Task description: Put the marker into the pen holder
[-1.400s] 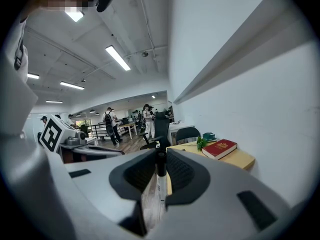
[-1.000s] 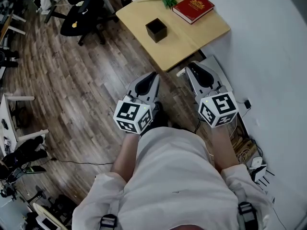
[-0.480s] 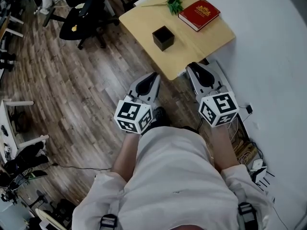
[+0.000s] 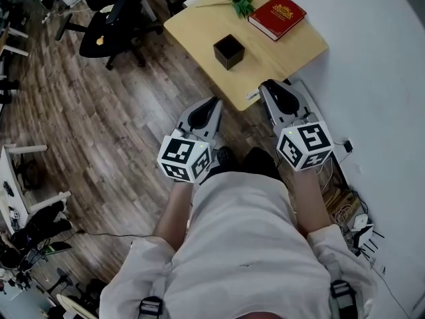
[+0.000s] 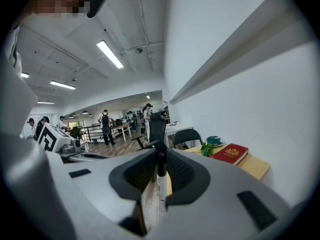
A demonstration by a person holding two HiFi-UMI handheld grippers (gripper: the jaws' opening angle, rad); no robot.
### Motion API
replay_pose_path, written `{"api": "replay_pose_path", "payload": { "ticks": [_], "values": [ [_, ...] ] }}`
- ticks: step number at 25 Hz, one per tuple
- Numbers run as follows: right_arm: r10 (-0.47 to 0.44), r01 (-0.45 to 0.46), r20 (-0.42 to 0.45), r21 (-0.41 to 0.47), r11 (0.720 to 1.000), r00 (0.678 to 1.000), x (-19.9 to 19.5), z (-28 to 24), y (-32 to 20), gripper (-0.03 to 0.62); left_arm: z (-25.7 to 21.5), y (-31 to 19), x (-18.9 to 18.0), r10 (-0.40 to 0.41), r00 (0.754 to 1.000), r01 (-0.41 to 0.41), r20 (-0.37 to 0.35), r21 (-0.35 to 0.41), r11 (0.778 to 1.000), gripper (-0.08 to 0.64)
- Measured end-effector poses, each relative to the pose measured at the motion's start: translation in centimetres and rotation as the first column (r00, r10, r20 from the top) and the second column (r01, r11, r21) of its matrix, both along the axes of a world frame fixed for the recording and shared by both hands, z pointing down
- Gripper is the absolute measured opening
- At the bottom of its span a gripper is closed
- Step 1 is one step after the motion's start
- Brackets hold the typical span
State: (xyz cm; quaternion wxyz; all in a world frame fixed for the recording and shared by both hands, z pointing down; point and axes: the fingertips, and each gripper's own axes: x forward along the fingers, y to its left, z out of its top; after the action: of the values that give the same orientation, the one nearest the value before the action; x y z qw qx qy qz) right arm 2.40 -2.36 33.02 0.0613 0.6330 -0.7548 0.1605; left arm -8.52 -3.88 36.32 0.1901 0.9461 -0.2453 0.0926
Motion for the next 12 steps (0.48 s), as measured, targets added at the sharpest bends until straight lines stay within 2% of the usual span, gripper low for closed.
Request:
{"api": "replay_pose_path", "payload": {
  "ticks": [12],
  "values": [
    [-0.030, 0.031, 0.021, -0.014, 0.999, 0.999, 1.9, 1.1, -1.1, 0.063, 1.1, -0.8, 1.7, -0.031, 0.999, 0.031, 0.009, -0.022, 0.999, 0.028]
  ]
}}
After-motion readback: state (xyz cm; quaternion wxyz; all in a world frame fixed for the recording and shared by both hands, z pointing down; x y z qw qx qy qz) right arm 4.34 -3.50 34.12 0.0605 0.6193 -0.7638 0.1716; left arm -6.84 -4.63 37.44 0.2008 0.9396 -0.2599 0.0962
